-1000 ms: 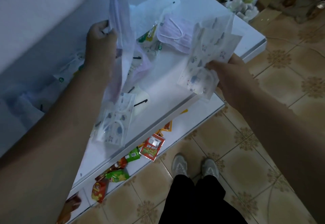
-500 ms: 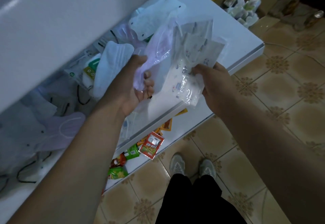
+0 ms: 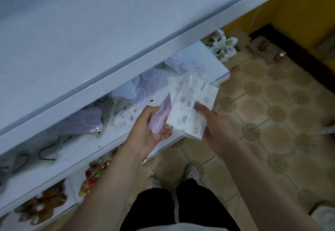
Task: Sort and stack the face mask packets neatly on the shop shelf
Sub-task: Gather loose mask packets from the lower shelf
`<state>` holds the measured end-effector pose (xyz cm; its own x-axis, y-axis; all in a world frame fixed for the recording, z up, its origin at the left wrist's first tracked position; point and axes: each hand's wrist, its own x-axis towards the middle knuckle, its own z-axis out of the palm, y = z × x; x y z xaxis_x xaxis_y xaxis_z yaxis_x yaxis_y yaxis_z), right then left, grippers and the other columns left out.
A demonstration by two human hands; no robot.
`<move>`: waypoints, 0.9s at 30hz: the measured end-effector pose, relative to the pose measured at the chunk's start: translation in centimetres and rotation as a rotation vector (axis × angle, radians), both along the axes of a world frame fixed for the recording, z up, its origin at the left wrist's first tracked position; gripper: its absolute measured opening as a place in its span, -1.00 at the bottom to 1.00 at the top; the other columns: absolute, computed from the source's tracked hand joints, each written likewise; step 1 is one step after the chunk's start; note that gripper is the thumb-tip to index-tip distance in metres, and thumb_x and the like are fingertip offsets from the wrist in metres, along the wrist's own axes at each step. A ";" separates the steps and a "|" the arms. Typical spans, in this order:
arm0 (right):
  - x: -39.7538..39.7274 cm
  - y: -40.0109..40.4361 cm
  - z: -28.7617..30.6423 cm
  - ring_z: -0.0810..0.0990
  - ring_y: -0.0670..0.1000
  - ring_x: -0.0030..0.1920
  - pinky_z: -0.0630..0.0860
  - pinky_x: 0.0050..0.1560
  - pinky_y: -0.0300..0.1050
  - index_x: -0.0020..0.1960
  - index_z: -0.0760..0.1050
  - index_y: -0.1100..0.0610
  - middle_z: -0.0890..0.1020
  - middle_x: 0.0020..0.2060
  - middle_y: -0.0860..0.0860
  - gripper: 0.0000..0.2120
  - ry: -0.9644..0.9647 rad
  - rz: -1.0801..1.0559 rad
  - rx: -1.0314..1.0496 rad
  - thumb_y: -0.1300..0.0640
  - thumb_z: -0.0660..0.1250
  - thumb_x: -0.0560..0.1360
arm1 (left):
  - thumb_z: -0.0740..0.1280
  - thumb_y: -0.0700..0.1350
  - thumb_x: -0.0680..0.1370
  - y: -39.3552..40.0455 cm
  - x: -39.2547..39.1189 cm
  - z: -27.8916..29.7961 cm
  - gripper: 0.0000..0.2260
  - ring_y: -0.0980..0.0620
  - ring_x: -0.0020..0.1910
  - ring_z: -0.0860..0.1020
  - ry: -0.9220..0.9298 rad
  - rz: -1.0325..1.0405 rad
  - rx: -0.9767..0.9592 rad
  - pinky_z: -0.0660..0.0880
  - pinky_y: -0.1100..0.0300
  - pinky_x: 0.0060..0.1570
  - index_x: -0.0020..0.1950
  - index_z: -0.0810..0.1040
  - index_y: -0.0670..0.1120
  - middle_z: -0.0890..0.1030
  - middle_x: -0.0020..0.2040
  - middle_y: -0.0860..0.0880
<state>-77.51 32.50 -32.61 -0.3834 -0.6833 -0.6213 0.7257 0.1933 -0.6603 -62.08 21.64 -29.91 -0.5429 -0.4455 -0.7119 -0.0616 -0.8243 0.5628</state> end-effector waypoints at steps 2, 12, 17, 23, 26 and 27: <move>1.0 2.2 2.6 0.70 0.09 0.06 0.60 0.14 0.12 0.23 0.57 0.15 0.71 0.06 0.04 -0.71 0.197 0.096 0.087 0.06 0.38 0.56 | 0.42 -0.10 0.39 1.5 0.9 1.8 -0.75 -0.08 -0.17 0.57 0.086 -0.038 0.048 0.51 0.03 -0.07 0.02 0.68 -0.17 0.58 -0.01 -0.17; 10.9 7.1 14.7 0.71 0.09 -0.20 0.65 -0.13 0.17 -0.08 0.65 0.04 0.72 -0.23 0.02 -0.88 0.884 0.145 0.253 0.00 0.47 0.48 | 0.49 -0.04 0.34 3.9 10.5 10.9 -0.61 -0.25 0.24 0.57 0.030 -0.312 -0.350 0.42 -0.23 0.31 0.14 0.64 -0.10 0.62 0.23 -0.23; 18.0 3.6 20.1 0.66 0.00 -0.26 0.54 -0.26 -0.10 -0.15 0.59 -0.05 0.68 -0.31 -0.08 -0.93 1.038 0.149 0.130 0.05 0.46 0.49 | 0.56 0.14 0.29 2.4 18.7 16.9 -0.51 -0.07 0.17 0.64 -0.035 -0.225 -0.643 0.53 -0.11 0.25 0.18 0.60 0.10 0.68 0.16 0.02; 26.5 -5.4 24.8 0.64 -0.28 -0.26 0.44 -0.38 -0.45 -0.05 0.63 -0.02 0.71 -0.19 -0.16 -0.95 1.042 0.320 -0.148 0.03 0.44 0.51 | 0.51 -0.16 0.50 -2.2 28.9 21.0 -0.85 0.02 -0.05 0.71 -0.139 0.107 -0.857 0.64 0.18 -0.08 0.04 0.65 -0.02 0.73 -0.03 0.01; 30.0 -10.3 26.7 0.65 -0.27 -0.23 0.44 -0.35 -0.45 -0.01 0.63 -0.02 0.71 -0.15 -0.18 -0.94 1.079 0.409 -0.254 0.07 0.43 0.52 | 0.51 -0.15 0.50 -4.6 33.3 22.3 -0.88 0.03 -0.06 0.71 -0.208 0.251 -0.902 0.63 0.21 -0.11 0.00 0.66 -0.02 0.74 -0.06 0.01; 30.8 -12.1 27.0 0.65 -0.27 -0.25 0.43 -0.35 -0.45 -0.02 0.64 -0.01 0.71 -0.17 -0.17 -0.95 1.104 0.438 -0.284 0.09 0.43 0.52 | 0.51 -0.14 0.50 -5.4 34.7 22.8 -0.90 0.05 -0.07 0.71 -0.223 0.300 -0.905 0.63 0.22 -0.11 -0.01 0.66 -0.01 0.74 -0.07 0.03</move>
